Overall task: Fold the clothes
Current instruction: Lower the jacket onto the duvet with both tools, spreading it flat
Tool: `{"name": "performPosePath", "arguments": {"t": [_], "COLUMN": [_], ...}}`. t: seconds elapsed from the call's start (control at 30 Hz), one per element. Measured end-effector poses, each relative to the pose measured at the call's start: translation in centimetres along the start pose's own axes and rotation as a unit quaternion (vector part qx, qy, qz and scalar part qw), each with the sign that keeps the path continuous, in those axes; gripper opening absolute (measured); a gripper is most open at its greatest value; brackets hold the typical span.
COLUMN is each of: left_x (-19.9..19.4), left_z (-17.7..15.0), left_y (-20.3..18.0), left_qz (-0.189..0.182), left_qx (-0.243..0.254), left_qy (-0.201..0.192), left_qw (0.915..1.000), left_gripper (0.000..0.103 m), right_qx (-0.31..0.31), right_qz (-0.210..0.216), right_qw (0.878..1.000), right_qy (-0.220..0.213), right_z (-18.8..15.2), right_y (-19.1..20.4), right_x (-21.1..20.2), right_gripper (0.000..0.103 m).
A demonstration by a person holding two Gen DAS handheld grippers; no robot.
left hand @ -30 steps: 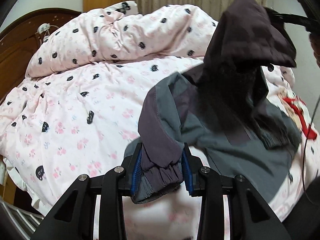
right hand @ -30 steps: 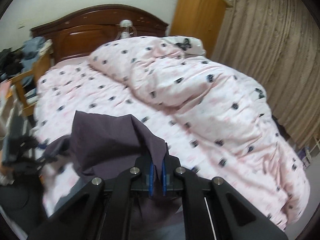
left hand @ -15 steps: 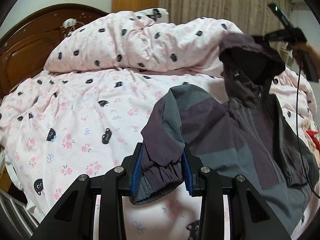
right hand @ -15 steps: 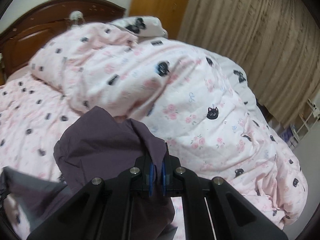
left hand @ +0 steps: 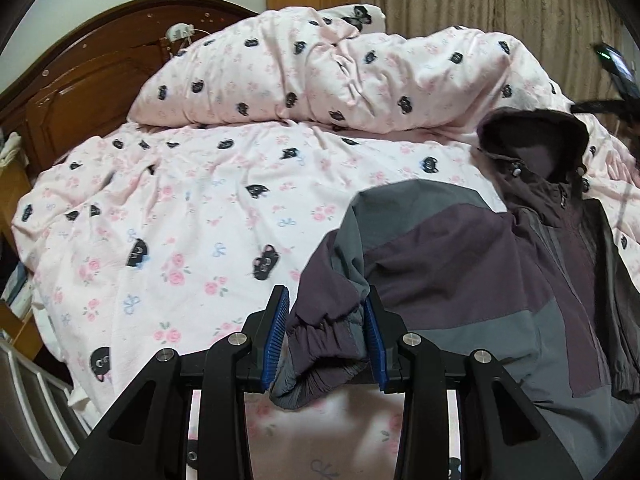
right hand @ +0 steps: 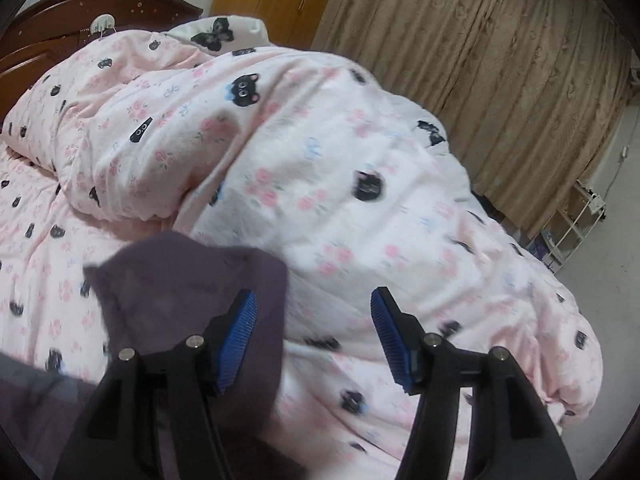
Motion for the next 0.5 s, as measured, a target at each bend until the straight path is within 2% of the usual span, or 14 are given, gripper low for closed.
{"name": "performPosePath", "arguments": {"t": [0.13, 0.2, 0.43, 0.5], "left_x": [-0.5, -0.7, -3.3, -3.9], "left_z": [0.4, 0.4, -1.0, -1.3], "left_y": [1.4, 2.0, 0.8, 0.2], "left_qz": [0.016, 0.013, -0.034, -0.044], "left_qx": [-0.014, -0.022, -0.002, 0.006], "left_qy": [-0.012, -0.010, -0.017, -0.020], "left_qw": [0.9997, 0.9996, 0.9993, 0.9988], "left_gripper": [0.033, 0.033, 0.046, 0.049], "right_qx": [0.003, 0.005, 0.036, 0.035], "right_qz": [0.030, 0.043, 0.088, 0.103], "right_qw": [1.000, 0.999, 0.995, 0.994], "right_qy": [0.000, 0.002, 0.007, 0.001], "right_z": [-4.3, -7.6, -18.1, -19.8], "right_y": [-0.9, -1.1, 0.7, 2.4], "right_x": [-3.4, -5.6, -12.3, -14.3], "right_gripper": [0.061, 0.061, 0.061, 0.061]}}
Point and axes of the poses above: each gripper's, at about its wrist camera, not at the fingertips, and x roughly the way its jaws point, y to its left, z to its top, the point moved 4 cm from there along x, roughly the way its jaws point, and after that the axes turned 14 degrees about -x, right-handed, at the moved point
